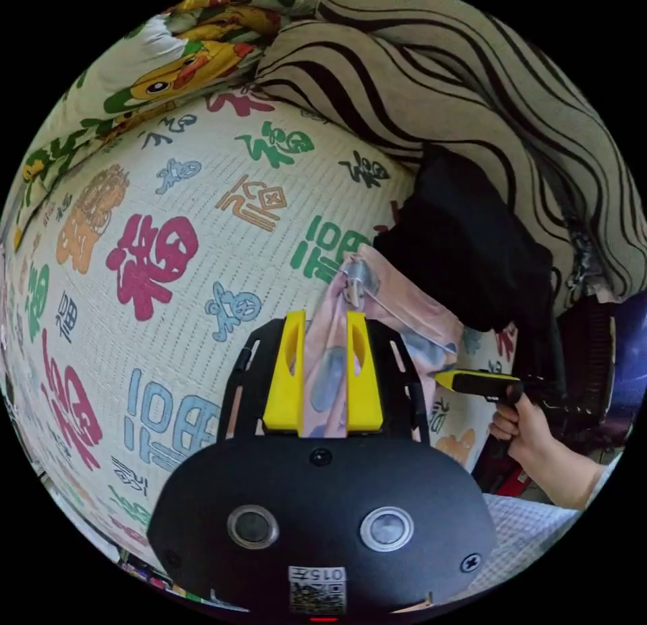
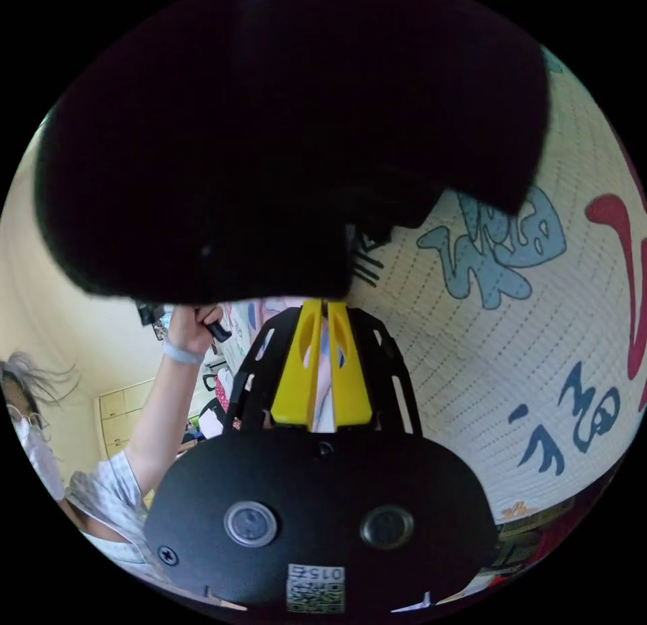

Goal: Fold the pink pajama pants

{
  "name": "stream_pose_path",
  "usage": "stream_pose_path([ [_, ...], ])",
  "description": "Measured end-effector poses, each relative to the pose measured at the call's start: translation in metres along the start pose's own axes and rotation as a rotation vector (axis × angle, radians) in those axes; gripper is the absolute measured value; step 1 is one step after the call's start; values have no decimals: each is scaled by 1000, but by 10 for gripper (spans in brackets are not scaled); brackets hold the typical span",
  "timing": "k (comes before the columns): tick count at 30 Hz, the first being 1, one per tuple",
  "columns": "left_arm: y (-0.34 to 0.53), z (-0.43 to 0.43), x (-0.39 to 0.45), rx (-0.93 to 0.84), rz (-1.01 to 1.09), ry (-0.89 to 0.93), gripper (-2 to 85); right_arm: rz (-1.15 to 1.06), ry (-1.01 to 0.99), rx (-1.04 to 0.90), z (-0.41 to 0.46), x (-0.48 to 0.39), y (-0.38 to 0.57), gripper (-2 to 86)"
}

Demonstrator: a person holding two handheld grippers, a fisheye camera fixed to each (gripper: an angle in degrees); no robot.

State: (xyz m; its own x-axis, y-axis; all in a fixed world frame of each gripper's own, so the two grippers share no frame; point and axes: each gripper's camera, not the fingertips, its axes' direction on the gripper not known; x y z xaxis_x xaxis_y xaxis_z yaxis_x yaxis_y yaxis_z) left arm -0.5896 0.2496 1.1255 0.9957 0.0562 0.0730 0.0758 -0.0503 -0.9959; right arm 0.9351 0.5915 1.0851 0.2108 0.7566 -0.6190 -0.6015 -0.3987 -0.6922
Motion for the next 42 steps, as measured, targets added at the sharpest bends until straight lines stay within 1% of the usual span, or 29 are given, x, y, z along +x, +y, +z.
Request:
stream_pose_path([
  [1,-20,8,1,-89,-4,-15,76,-3,-6,-7,2,2,1,6],
  [3,-41,1,0,-125,30,-8,54,-15,8,-12,4,3,4,1],
  [4,-52,-7,-5,-140,44,23,33,-23,54,2,3,3,6,-1],
  [5,-60,-20,-11,-102,20,24,7,-47,59,6,4,4,7,-1],
  [8,-78,-41,-23,-70,-54,-40,-3,-62,-1,-15,16,7,11,3],
  [11,-93,-50,-21,-83,-41,21,-1,-89,2,5,27,-1,20,19],
  [12,-93,-55,-20,-72,-40,28,1,-89,-7,4,29,-2,22,31],
  [13,-90,-67,-18,-54,-15,74,8,-89,-37,2,32,-3,27,55],
  [14,-81,-80,-15,-57,46,136,17,-83,-73,-12,36,-4,34,63],
  [15,-75,-86,-14,-73,76,155,24,-84,-93,-24,39,-4,39,67],
  [17,-36,-103,-19,-189,155,152,43,-100,-122,-131,60,-10,62,71],
  [18,-24,-105,-22,-217,165,140,46,-109,-116,-170,68,-14,69,72],
  [20,27,-111,-43,-297,164,63,48,-133,-93,-304,110,-32,102,79],
  [21,39,-110,-49,-310,157,56,48,-135,-95,-327,121,-36,110,81],
  [23,68,-98,-75,-325,59,109,40,-104,-112,-371,166,-55,136,84],
  [24,73,-94,-80,-318,36,137,37,-95,-108,-376,176,-59,140,84],
  [26,83,-75,-95,-300,-29,182,19,-38,-10,-380,211,-71,153,68],
  [29,89,-56,-103,-303,-10,175,-1,-5,17,-353,229,-83,166,13],
  [31,91,-54,-111,-283,-13,167,-5,-8,45,-351,232,-89,175,4],
  [32,93,-57,-119,-255,-13,124,-7,2,59,-354,233,-92,182,1],
  [34,97,-60,-132,-212,-16,70,-8,19,85,-347,232,-95,195,-1],
  [35,100,-57,-140,-195,-15,74,-7,24,90,-326,233,-97,204,-1],
  [37,106,-41,-151,-201,-27,122,-6,49,73,-295,236,-103,215,1],
  [38,111,-28,-154,-211,-23,123,-4,61,102,-272,240,-109,223,4],
  [40,121,-14,-158,-202,-33,141,2,70,91,-256,246,-120,235,14],
  [42,138,-12,-163,-163,-32,183,13,52,27,-282,255,-135,249,55],
])
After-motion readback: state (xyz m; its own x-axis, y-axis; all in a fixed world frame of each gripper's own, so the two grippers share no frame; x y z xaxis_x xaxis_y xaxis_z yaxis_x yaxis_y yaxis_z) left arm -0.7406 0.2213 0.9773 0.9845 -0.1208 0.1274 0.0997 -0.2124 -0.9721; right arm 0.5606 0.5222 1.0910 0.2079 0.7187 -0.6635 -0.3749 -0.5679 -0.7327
